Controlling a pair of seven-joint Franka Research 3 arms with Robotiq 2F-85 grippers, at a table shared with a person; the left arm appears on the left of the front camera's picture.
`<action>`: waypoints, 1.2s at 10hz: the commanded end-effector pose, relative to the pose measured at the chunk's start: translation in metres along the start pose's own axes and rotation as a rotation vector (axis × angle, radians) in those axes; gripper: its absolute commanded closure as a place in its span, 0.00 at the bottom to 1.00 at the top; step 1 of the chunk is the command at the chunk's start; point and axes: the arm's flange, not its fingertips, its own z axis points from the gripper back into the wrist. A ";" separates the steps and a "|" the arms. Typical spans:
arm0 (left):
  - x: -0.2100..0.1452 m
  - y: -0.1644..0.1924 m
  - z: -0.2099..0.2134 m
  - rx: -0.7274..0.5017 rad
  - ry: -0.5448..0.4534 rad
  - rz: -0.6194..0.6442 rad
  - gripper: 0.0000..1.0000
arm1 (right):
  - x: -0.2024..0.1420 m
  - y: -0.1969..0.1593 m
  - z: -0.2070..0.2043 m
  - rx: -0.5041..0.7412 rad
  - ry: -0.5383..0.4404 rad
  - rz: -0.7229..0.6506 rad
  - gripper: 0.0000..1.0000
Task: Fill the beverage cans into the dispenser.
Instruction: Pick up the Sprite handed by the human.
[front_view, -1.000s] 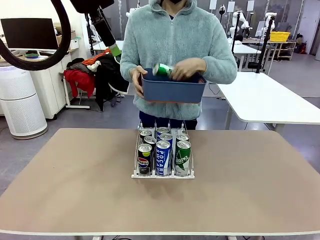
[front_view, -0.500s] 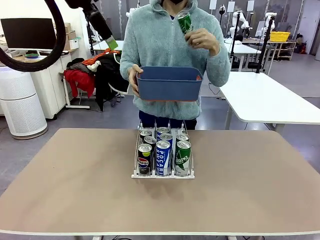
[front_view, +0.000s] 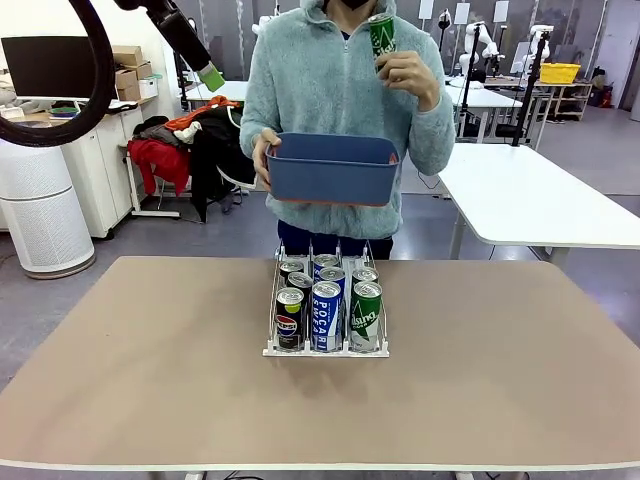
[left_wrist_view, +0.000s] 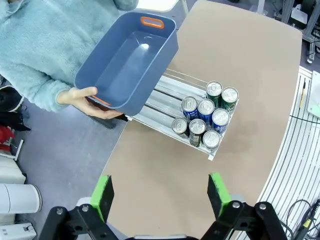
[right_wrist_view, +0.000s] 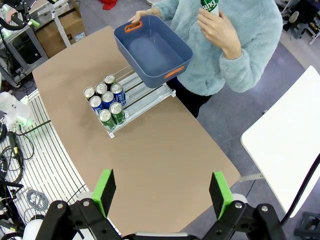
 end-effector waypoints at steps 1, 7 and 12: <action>0.001 0.002 0.002 0.003 -0.004 0.002 0.00 | -0.001 0.002 0.000 0.002 0.001 0.000 0.00; 0.004 0.000 0.016 0.007 -0.034 0.031 0.00 | -0.001 0.002 0.000 0.002 0.001 0.000 0.00; 0.001 0.004 0.032 0.039 -0.041 0.034 0.00 | -0.001 0.002 0.000 0.002 0.001 0.000 0.00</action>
